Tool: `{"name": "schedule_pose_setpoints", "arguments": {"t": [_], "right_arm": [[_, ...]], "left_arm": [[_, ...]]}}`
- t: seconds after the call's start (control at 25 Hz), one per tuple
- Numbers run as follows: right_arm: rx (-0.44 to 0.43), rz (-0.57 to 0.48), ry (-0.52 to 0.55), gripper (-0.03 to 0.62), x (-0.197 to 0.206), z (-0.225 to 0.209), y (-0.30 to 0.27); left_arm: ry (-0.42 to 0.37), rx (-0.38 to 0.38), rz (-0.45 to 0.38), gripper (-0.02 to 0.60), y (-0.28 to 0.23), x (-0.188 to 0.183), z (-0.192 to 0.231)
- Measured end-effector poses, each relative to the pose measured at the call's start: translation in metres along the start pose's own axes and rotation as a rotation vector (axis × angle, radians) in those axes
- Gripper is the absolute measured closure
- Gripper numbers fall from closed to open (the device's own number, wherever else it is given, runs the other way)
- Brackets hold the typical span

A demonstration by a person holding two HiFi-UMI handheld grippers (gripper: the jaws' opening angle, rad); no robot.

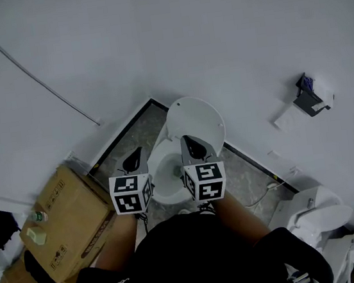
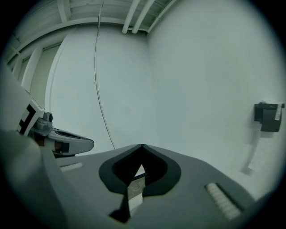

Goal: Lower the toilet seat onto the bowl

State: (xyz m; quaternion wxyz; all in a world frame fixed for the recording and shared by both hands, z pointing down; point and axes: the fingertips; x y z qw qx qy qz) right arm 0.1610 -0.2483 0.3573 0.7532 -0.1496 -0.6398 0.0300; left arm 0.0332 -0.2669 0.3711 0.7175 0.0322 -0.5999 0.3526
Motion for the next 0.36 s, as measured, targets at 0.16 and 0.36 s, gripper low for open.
{"name": "schedule_pose_setpoints", "arguments": {"t": [0.16,0.36], "right_arm": [[-0.006,-0.001,0.001,0.588,0.0018,-0.0007,-0.0016],[-0.019,0.003,0.013,0.587,0.0057,-0.0020,-0.0048]], "left_arm": [[0.001,-0.008,0.002,0.574,0.0005,0.0019,-0.0004],[-0.001,-0.013,0.000,0.574,-0.0027,0.0033,-0.0025]]}}
Point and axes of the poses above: the fingertips, and each gripper's own axes: y backward along the fingers, z to its left, x out of its underside, and after that the axes turned 13 degrees about y, right-handed
